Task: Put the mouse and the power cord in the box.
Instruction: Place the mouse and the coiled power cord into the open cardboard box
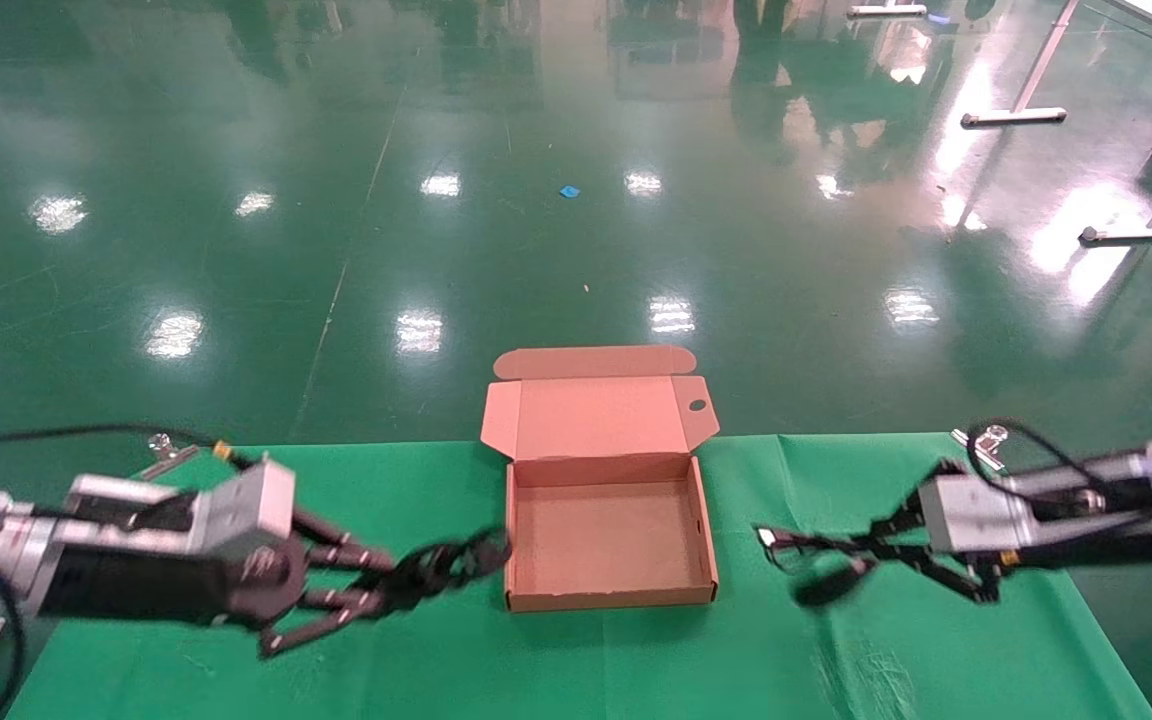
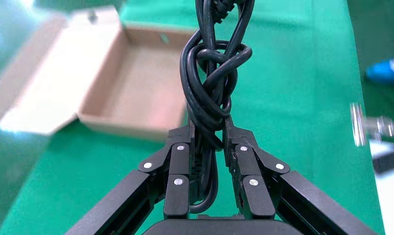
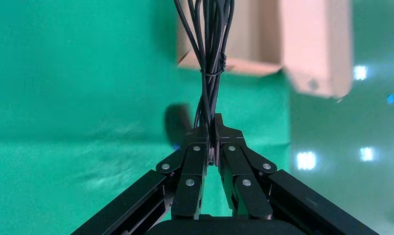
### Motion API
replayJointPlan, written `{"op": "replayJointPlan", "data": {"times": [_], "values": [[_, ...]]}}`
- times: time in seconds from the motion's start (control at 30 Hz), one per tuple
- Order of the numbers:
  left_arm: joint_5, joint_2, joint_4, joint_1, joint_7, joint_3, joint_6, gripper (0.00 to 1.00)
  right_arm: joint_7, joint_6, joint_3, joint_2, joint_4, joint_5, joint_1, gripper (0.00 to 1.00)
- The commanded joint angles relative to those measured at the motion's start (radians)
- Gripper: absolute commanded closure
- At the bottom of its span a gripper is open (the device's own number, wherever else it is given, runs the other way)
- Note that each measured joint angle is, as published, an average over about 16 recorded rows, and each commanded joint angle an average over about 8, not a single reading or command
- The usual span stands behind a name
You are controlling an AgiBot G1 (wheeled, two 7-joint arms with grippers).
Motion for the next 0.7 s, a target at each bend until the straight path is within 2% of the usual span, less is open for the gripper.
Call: {"op": "replayJointPlan", "data": {"times": [0.03, 0.17, 0.37, 0.57, 0.7], "values": [[-0.031, 0.006, 0.017, -0.006, -0.022, -0.026, 0.012, 1.00, 0.010, -0.028, 0.009, 0.003, 0.004, 0.013, 0.026, 1.00], [-0.067, 0.035, 0.039, -0.037, -0.060, -0.067, 0.011, 1.00, 0.030, 0.000, 0.018, -0.055, 0.035, 0.026, 0.050, 1.00], [-0.099, 0.067, 0.081, -0.105, -0.093, -0.110, 0.000, 1.00, 0.054, 0.090, 0.019, -0.170, 0.075, 0.027, 0.041, 1.00], [-0.111, 0.075, 0.149, -0.176, -0.068, -0.127, -0.018, 1.00, 0.073, 0.174, 0.013, -0.282, 0.089, 0.022, -0.008, 1.00], [-0.105, 0.075, 0.213, -0.217, -0.027, -0.124, -0.020, 1.00, 0.098, 0.224, 0.006, -0.325, 0.138, 0.030, -0.066, 1.00]]}}
